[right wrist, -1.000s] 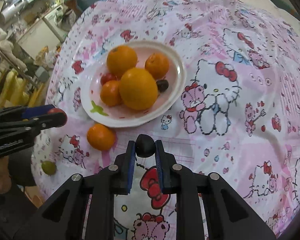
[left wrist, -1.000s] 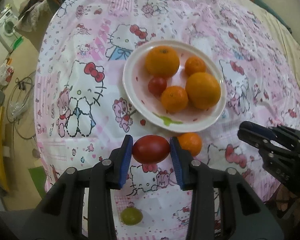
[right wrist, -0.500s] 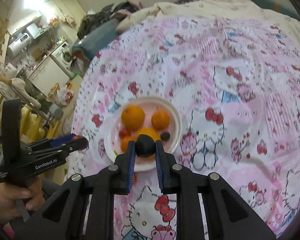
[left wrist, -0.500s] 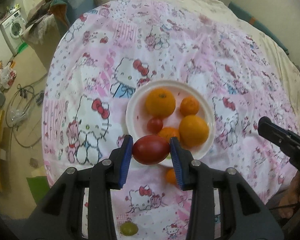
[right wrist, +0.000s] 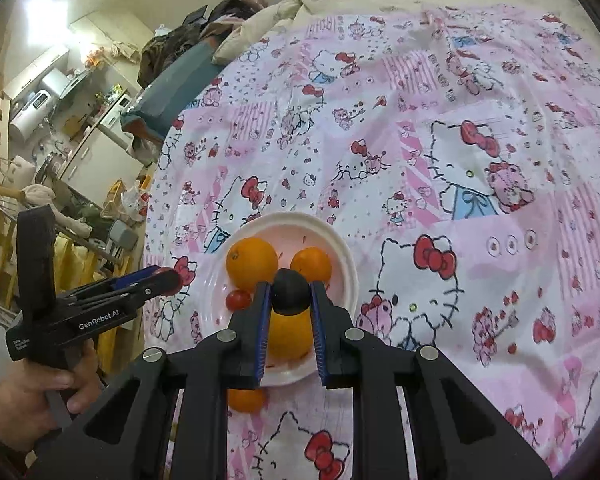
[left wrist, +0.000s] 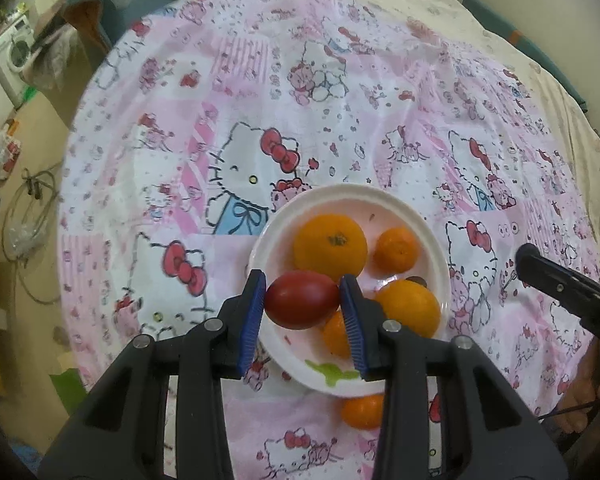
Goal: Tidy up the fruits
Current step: 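Carry both fruits over the plate while the right tool releases its grape onto it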
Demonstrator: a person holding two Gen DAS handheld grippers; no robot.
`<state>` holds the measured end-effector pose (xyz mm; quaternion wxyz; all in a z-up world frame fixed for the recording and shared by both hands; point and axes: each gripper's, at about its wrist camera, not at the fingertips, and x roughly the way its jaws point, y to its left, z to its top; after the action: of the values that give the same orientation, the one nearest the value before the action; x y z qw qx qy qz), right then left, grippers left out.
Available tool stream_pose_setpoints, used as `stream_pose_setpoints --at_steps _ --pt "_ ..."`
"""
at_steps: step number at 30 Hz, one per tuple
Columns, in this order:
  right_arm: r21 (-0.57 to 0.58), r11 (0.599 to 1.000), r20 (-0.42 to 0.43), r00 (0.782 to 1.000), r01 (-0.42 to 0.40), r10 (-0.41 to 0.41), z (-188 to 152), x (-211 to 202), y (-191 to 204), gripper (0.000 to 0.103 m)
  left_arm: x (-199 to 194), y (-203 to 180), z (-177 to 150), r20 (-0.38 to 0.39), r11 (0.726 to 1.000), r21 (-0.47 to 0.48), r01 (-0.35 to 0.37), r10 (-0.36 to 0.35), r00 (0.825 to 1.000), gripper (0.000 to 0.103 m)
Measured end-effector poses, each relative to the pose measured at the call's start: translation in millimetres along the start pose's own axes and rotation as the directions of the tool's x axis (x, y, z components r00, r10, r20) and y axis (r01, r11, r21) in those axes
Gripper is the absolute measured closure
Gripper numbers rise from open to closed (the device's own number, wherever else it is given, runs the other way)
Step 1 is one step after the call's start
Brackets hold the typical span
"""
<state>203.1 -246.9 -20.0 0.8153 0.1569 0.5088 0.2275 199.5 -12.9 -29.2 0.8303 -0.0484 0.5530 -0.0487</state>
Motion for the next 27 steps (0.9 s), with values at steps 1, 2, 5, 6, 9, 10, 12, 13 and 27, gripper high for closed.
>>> stream_pose_setpoints --at_steps 1,2,5,6,9,10,12,13,27 --pt "0.0 1.0 -0.011 1.0 0.0 0.0 2.1 6.5 -1.7 0.083 5.0 0.4 1.4 -0.01 1.0 -0.001 0.0 0.0 1.0 0.069" --pt "0.004 1.0 -0.025 1.0 -0.003 0.004 4.0 13.8 -3.6 0.083 11.7 1.7 2.7 -0.032 1.0 -0.006 0.002 -0.002 0.999 0.069" --pt "0.014 1.0 -0.062 0.998 0.001 0.0 6.7 34.6 -8.9 0.082 25.6 5.8 3.9 -0.068 1.0 -0.024 -0.002 0.001 0.998 0.069" --pt "0.016 1.0 -0.079 0.997 0.001 0.0 6.9 42.4 -10.5 0.082 29.8 7.4 4.4 -0.078 1.0 -0.029 -0.008 0.005 0.997 0.069" --pt "0.027 1.0 -0.104 0.995 -0.003 0.006 6.0 54.8 -13.8 0.082 43.3 13.1 5.5 -0.099 0.998 -0.049 -0.04 0.035 0.994 0.069" --pt "0.029 1.0 -0.11 0.994 -0.001 0.004 5.5 58.2 -14.6 0.082 46.8 14.7 5.8 -0.105 0.997 -0.056 -0.045 0.039 0.994 0.069" --pt "0.035 0.999 -0.122 0.993 0.004 0.0 4.3 63.7 -16.4 0.082 51.1 16.6 5.9 -0.116 0.997 -0.068 -0.036 0.028 0.993 0.069" --pt "0.037 0.999 -0.126 0.992 0.005 0.0 3.6 65.7 -17.0 0.082 51.5 16.1 5.7 -0.118 0.997 -0.069 -0.03 0.022 0.993 0.069" --pt "0.059 0.998 -0.136 0.991 0.007 0.001 -1.1 69.4 -21.6 0.08 52.7 15.4 10.3 -0.114 0.995 -0.095 -0.016 0.005 0.993 0.068"
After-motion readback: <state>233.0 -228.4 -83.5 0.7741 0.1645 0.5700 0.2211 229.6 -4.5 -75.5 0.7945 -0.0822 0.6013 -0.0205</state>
